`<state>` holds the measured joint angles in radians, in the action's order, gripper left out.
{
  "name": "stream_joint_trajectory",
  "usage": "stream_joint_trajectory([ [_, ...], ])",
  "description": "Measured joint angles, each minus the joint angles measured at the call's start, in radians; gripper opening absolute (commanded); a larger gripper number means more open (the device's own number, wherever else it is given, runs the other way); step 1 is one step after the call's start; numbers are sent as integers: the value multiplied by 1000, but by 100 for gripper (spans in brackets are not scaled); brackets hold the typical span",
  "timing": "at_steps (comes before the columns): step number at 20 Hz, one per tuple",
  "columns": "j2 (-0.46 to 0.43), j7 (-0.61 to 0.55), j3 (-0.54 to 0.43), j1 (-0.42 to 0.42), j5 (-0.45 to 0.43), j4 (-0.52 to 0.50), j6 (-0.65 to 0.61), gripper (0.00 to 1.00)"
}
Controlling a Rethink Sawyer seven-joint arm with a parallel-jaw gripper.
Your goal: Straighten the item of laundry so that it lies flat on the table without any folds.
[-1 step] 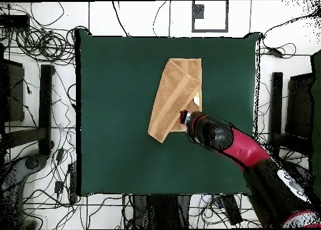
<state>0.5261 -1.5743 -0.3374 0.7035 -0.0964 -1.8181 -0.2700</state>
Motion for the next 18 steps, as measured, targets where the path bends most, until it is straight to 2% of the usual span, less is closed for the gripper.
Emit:
stream_joint_trajectory([
  [7,-20,0,0,-2,3,26,-56,100],
  [18,-101,0,-21,-7,5,123,-101,100],
])
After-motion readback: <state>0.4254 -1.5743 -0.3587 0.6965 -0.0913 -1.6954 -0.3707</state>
